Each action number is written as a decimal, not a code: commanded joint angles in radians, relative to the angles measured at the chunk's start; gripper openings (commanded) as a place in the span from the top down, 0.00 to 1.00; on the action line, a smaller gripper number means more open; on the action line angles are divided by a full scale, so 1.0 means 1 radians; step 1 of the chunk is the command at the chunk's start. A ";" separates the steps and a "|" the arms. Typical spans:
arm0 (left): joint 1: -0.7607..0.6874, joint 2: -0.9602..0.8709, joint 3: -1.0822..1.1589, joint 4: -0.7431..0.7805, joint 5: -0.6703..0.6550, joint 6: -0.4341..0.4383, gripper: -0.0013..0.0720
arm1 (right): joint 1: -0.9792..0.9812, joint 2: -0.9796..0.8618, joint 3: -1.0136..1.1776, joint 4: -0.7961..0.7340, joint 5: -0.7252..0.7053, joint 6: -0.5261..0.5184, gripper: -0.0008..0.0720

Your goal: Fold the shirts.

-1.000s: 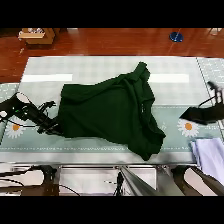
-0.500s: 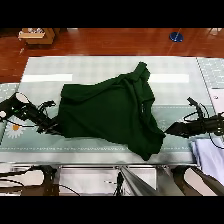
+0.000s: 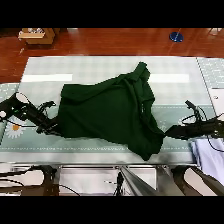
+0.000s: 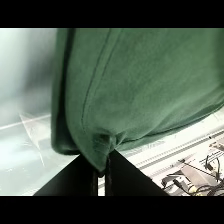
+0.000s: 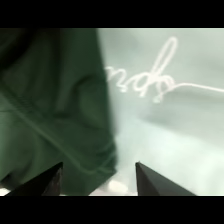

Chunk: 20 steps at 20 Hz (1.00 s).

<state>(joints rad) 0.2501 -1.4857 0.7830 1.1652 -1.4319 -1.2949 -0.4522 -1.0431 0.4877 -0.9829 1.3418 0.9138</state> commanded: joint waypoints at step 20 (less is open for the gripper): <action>0.001 0.001 0.001 -0.005 0.018 0.013 0.94 | 0.342 -0.001 -0.053 -0.137 -0.237 0.207 0.95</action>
<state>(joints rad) 0.2508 -1.4853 0.7830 1.1576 -1.4231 -1.2903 -0.1535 -1.0443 0.4351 -1.0164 1.1366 1.0252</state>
